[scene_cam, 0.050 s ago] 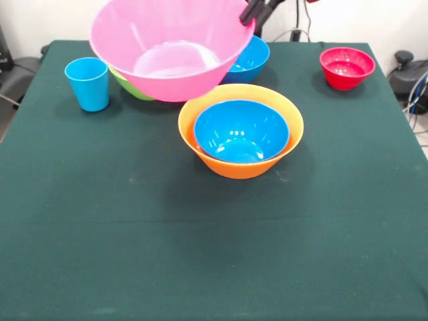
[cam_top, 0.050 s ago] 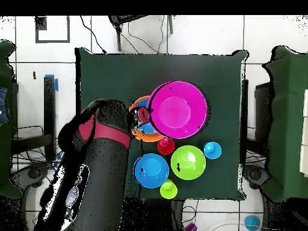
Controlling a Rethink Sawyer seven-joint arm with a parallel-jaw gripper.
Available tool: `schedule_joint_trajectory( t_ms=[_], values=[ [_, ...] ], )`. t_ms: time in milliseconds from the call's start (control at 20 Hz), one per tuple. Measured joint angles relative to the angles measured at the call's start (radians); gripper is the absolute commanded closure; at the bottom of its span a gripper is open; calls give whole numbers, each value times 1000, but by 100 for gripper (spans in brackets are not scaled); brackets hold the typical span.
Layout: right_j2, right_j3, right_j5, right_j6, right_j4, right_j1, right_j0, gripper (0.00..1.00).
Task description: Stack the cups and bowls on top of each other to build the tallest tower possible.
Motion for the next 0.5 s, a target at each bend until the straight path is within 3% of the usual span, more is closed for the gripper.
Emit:
schedule_joint_trajectory(
  t_ms=[500],
  values=[
    [-10,3,-51,54,68,7,1,100]
  ],
)
